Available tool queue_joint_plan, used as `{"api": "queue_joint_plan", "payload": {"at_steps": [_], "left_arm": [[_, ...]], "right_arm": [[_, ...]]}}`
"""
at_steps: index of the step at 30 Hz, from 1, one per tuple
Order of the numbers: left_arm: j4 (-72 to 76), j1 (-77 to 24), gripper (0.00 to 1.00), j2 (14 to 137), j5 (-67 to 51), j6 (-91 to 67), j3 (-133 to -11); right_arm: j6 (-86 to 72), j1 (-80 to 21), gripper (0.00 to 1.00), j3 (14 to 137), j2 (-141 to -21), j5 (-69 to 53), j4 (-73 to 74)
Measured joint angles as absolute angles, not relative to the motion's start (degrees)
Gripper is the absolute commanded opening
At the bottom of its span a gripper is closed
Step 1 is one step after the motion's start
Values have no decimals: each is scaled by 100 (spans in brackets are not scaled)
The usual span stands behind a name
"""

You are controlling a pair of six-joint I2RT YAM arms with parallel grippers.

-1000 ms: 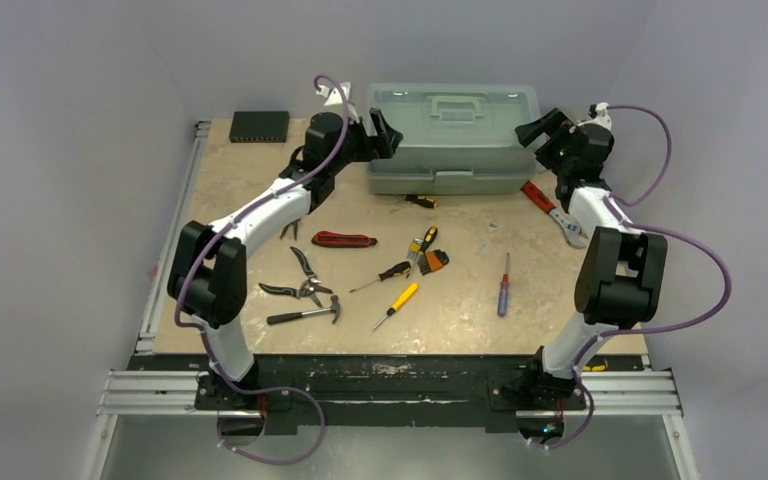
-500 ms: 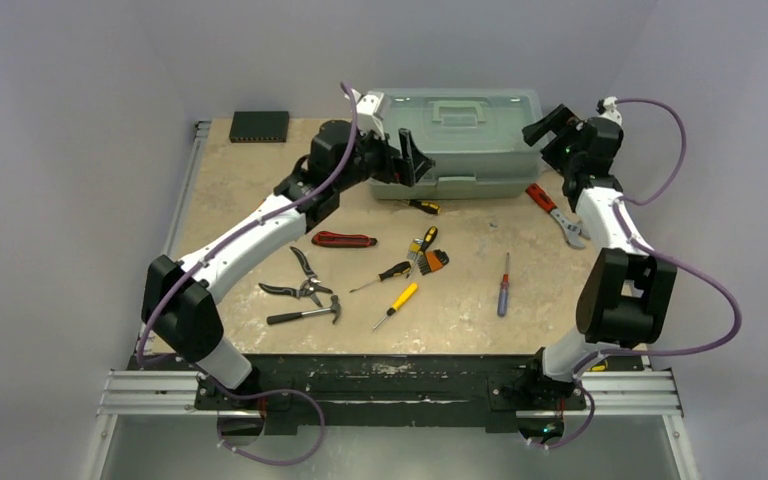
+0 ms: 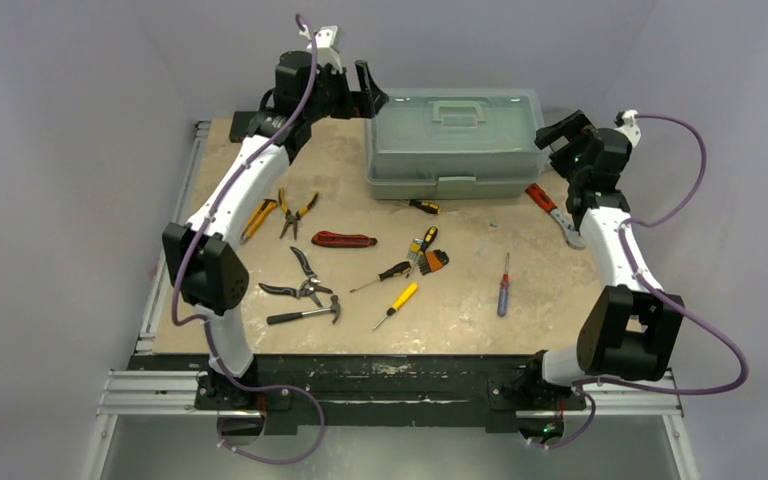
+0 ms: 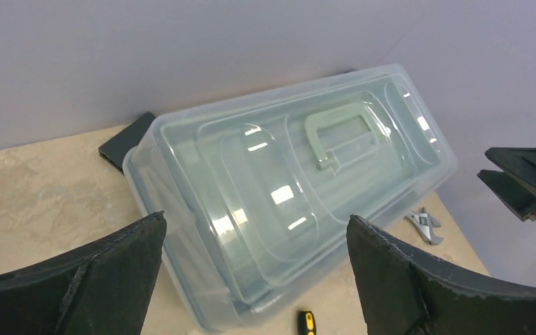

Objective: Pack the tool kit

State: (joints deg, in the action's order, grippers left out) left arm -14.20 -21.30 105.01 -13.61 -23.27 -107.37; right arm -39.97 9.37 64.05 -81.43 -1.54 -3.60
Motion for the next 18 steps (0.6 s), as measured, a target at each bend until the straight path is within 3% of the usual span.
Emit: {"api": "queue_joint_plan", "payload": {"at_steps": [18], "left_arm": [[-333,-1752,100,13576,-2300,-2443,-13618]], "right_arm": [[-4342,353,99,6333,-8680,-405,-200]]}}
